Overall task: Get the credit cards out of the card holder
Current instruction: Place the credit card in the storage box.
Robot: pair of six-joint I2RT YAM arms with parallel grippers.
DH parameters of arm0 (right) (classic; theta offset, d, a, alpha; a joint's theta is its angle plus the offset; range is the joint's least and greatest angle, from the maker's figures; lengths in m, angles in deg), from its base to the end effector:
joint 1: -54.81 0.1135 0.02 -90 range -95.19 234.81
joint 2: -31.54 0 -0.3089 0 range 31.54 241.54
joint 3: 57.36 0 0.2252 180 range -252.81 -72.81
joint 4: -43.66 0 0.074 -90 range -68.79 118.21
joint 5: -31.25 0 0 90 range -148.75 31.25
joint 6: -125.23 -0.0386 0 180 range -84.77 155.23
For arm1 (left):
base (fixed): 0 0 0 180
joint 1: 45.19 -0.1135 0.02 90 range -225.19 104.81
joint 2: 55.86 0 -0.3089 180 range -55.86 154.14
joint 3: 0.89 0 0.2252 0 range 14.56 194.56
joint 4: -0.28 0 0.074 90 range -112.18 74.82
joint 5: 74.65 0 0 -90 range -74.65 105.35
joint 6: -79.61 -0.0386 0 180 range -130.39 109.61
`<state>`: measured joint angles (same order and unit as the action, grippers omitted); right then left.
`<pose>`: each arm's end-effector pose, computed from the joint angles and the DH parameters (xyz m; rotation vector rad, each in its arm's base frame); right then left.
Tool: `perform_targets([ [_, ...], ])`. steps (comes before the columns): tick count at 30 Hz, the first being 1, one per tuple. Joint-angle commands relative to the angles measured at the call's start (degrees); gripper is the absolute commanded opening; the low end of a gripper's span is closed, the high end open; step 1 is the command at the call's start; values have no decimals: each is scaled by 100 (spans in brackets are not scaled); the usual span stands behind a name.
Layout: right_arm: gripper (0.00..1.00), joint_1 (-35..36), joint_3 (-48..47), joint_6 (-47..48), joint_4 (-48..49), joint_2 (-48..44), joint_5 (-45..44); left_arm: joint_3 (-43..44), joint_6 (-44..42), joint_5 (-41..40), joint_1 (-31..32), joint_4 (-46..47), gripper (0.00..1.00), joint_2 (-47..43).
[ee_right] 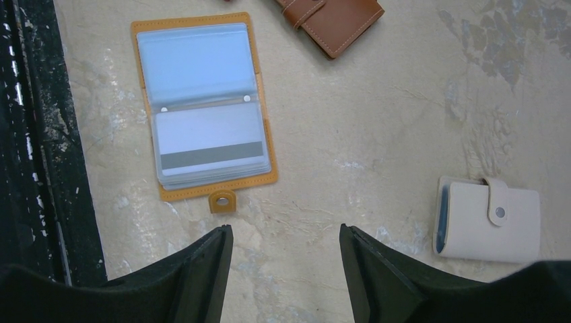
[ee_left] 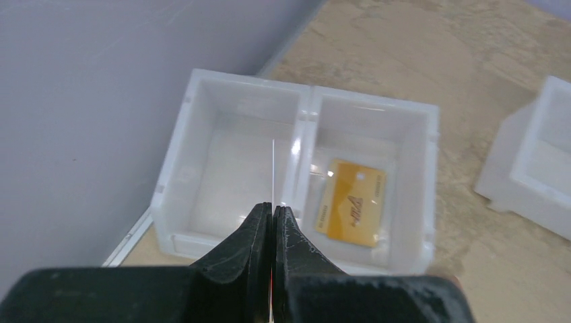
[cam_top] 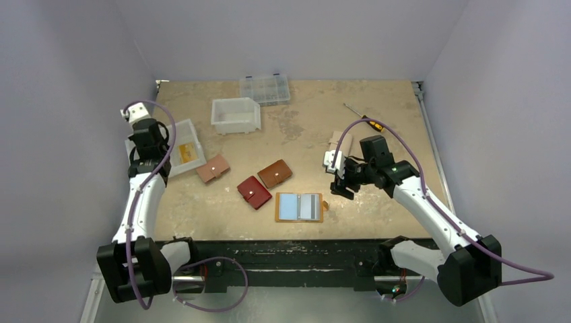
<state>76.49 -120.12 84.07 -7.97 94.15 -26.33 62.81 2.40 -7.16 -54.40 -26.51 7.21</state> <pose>0.1498 0.0818 0.3050 -1.5357 1.7629 0.4665 0.1987 0.0472 0.3430 -0.6228 1.9091 0.3576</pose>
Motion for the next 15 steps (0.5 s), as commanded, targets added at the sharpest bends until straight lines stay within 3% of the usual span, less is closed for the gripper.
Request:
perform_targets([
  [1, 67, -37, 36, 3, 85, 30, 17, -230, -28, 40, -642, 684, 0, 191],
  [9, 68, -34, 29, 37, 60, 184, 5, -350, -25, 403, -1028, 1044, 0, 705],
  [15, 68, -36, 29, 125, -5, 271, 81, -435, 116, 244, -1128, 1403, 0, 986],
])
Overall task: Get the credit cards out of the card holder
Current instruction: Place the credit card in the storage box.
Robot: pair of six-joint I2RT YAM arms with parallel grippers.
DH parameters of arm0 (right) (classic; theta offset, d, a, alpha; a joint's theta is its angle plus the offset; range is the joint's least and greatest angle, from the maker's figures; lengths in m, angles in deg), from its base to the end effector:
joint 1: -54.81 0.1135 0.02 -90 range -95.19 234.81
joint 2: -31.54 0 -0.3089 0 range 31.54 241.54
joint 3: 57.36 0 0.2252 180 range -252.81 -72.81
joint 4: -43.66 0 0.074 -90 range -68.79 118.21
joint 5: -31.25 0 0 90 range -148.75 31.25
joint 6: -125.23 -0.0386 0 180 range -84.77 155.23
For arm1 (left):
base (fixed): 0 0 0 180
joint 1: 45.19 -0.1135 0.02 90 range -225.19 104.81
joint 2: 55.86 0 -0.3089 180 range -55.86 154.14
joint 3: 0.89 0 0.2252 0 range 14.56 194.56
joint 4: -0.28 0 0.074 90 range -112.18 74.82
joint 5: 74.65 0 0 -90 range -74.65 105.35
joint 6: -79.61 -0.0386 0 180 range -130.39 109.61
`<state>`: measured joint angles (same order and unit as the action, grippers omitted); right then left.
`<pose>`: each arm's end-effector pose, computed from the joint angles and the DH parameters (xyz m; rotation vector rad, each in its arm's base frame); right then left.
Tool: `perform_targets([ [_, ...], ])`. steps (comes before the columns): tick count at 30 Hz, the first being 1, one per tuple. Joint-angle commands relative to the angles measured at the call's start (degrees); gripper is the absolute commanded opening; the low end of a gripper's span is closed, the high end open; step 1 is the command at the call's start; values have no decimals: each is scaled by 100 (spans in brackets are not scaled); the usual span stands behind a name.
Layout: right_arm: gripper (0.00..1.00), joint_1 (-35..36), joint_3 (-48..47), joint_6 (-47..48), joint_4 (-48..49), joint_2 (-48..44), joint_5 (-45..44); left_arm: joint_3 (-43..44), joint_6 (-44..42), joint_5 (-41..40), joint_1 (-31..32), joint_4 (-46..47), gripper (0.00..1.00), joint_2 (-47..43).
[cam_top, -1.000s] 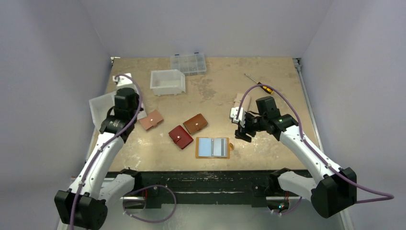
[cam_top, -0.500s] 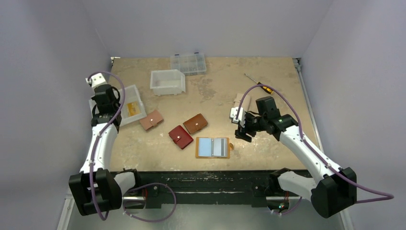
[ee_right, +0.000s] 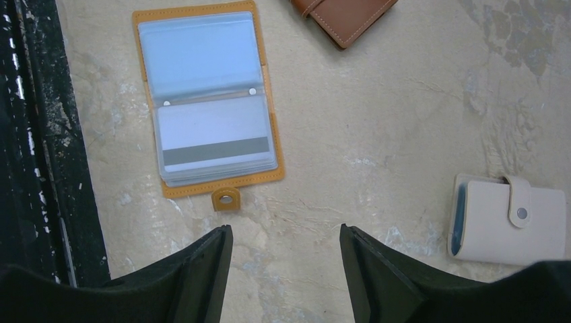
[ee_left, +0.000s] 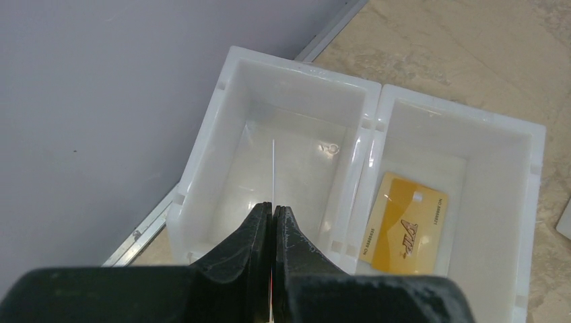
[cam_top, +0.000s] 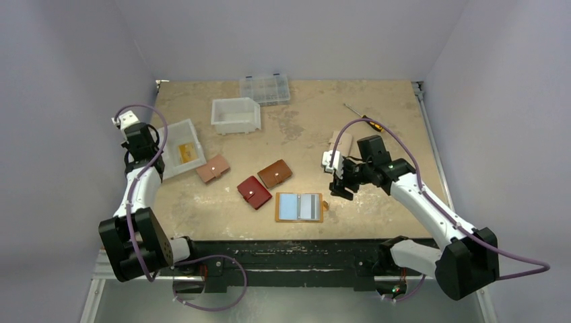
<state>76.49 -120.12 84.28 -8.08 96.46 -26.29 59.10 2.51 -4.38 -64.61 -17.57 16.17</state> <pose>0.1567 0.0846 0.2987 -1.5501 1.7968 0.4860 0.2226 0.0923 0.3054 -0.7787 1.9364 0.4289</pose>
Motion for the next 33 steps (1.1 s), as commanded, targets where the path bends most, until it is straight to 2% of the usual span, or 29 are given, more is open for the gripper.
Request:
perform_targets([
  [1, 68, -32, 16, 123, -14, 53, 83, -65, 159, -54, -131, 519, 0, 125],
  [6, 68, -83, 30, 189, -36, 73, 139, -95, 359, 9, -230, 657, 0, 353],
  [16, 67, -383, 42, 355, -142, 150, 320, 94, 397, 991, -342, 708, 0, 1061],
  [24, 67, -505, 46, 572, -304, 117, 620, 245, 597, 1293, -491, 637, 0, 1455],
  [25, 67, -506, 40, 596, -326, 109, 649, 260, 668, 1221, -497, 594, 4, 1481],
  [29, 67, -506, 30, 671, -390, 93, 749, 344, 836, 825, -506, 399, 7, 1484],
  [33, 67, -506, 21, 718, -430, 74, 800, 400, 996, 522, -503, 263, 20, 1495],
])
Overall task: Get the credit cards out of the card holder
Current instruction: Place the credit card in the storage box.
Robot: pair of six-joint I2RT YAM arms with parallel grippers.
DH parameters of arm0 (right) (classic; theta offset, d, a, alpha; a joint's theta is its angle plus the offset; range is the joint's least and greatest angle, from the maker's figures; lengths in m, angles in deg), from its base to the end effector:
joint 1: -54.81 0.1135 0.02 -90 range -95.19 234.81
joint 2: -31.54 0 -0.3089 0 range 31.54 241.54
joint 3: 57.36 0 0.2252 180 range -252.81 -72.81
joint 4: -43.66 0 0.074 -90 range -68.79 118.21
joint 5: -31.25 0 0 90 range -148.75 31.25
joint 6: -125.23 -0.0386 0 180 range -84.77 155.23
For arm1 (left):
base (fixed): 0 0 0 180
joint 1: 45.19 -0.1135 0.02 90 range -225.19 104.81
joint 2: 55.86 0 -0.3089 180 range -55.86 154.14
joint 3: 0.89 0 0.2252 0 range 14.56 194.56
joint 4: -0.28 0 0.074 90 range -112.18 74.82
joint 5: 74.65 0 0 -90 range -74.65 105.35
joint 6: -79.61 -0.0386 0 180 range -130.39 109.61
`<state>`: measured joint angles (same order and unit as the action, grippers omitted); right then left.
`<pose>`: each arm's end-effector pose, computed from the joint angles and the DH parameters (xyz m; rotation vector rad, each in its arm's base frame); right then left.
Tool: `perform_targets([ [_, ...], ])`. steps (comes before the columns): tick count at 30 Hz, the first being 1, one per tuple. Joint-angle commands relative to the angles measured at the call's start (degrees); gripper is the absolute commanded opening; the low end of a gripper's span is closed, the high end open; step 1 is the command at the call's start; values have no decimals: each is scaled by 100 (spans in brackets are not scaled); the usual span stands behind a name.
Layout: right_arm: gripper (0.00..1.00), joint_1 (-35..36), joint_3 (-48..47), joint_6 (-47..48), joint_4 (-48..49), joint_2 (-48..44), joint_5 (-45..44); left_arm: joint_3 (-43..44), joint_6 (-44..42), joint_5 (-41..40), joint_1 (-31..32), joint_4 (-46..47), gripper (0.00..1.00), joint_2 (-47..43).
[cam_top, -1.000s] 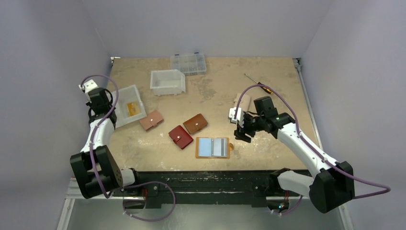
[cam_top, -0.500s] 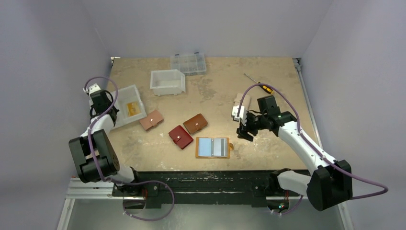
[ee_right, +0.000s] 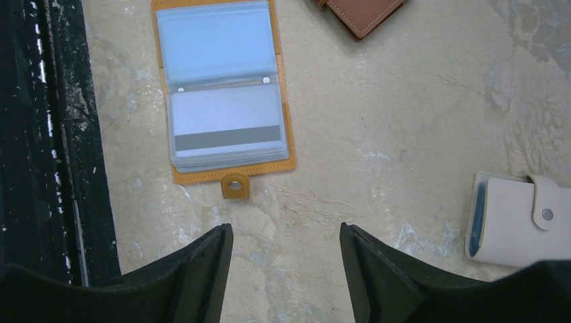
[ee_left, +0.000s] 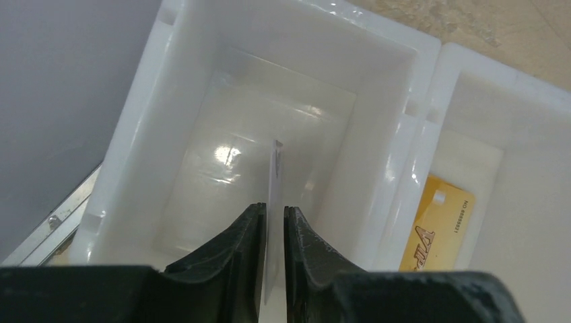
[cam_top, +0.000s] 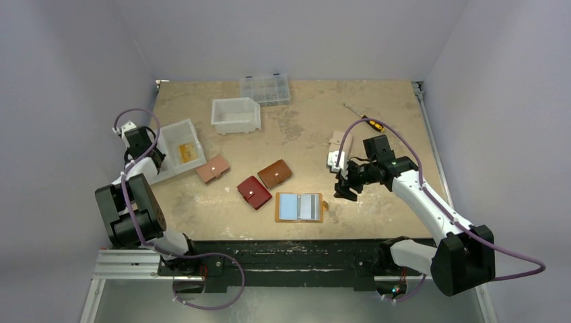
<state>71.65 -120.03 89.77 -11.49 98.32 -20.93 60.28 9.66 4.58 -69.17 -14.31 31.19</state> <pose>0.1618 0.0737 0.2914 -1.5681 1.7994 0.5593 0.2637 0.1252 0.2511 -0.9434 2.0696 0.2500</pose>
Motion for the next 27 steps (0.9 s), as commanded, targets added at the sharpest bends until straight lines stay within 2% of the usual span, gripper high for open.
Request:
perform_targets([
  [1, 67, -24, 9, 178, -98, -113, 269, 322, 317, -439, -47, -168, 21, 23],
  [8, 67, -23, 5, 188, -108, -122, 269, 563, 587, -985, -50, -760, 27, -10],
  [15, 67, -32, 4, 188, -108, -130, 261, 424, 838, -733, -39, -810, 49, -1038],
  [19, 67, -32, 10, 193, -108, -130, 261, 241, 805, -344, 91, -733, 66, -1742],
  [24, 67, -45, -5, 233, -129, -109, 321, 87, 430, 512, 564, -665, 94, -2538],
  [27, 67, -36, -16, 281, -145, -144, 321, -11, 123, 1672, 1043, -572, 98, -2801],
])
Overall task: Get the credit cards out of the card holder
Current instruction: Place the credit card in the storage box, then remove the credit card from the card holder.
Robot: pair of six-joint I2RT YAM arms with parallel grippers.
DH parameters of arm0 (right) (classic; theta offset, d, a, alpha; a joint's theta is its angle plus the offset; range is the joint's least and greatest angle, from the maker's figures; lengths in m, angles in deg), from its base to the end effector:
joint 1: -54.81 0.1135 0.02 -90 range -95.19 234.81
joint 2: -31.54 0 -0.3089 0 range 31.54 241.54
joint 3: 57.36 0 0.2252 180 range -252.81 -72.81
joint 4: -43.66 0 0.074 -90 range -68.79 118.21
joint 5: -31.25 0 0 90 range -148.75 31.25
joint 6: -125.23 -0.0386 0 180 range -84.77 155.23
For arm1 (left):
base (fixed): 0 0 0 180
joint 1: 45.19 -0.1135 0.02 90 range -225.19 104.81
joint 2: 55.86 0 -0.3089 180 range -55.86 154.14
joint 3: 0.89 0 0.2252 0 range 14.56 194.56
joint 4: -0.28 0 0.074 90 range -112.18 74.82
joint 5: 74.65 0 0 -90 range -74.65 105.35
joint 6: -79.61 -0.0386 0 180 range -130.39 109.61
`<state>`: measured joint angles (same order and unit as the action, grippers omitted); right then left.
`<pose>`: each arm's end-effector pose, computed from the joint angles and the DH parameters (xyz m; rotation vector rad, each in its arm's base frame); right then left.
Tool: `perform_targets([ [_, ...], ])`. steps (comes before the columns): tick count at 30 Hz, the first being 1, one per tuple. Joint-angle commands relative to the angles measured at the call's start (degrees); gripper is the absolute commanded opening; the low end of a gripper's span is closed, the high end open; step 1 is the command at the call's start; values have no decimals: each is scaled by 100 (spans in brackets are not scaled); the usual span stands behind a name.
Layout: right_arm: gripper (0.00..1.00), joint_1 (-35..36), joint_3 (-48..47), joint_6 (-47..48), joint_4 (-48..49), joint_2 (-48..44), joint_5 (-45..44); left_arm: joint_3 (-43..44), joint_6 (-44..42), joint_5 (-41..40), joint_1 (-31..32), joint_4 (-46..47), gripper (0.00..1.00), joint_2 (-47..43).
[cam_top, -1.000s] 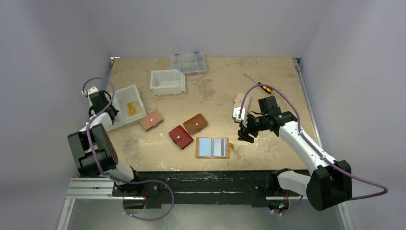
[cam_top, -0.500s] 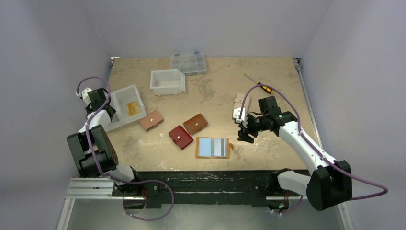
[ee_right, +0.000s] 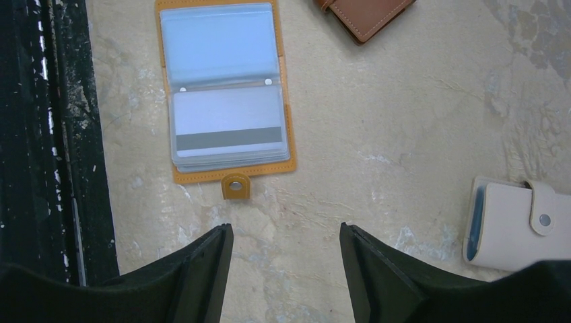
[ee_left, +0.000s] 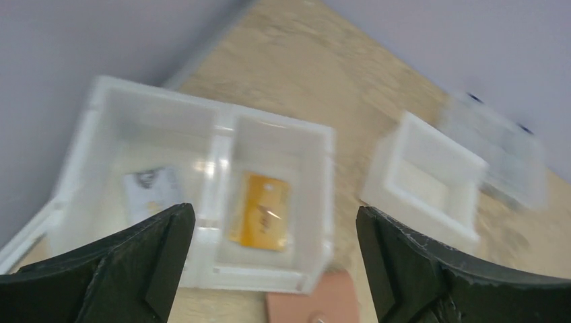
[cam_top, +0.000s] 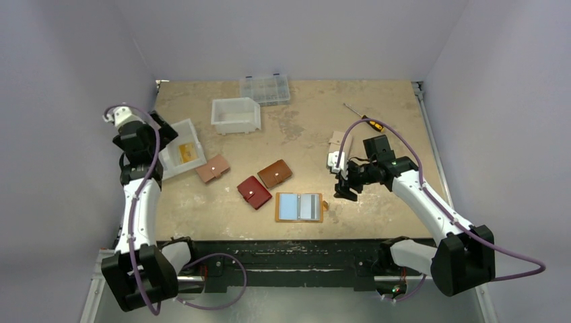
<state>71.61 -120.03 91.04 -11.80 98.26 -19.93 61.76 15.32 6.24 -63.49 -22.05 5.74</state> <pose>0.1609 0.0738 0.2917 -1.5850 1.7733 0.5709 0.1905 0.0695 0.3487 -0.8228 1.7546 0.0683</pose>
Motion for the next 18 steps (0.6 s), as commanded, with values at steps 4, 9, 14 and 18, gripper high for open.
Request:
perform_targets([
  [4, 67, -36, 37, 179, -76, -259, 237, -364, -428, 3229, 655, 253, 98, -420],
  [9, 67, -82, 38, 242, -110, -346, 293, -1020, 206, 4230, 914, 696, 99, -920],
  [14, 67, -177, 43, 289, -138, -460, 360, -1394, 704, 4741, 1536, 733, 98, -1096],
  [18, 67, -236, 38, 303, -156, -484, 405, -1774, 1087, 4904, 2405, 958, 96, -1168],
])
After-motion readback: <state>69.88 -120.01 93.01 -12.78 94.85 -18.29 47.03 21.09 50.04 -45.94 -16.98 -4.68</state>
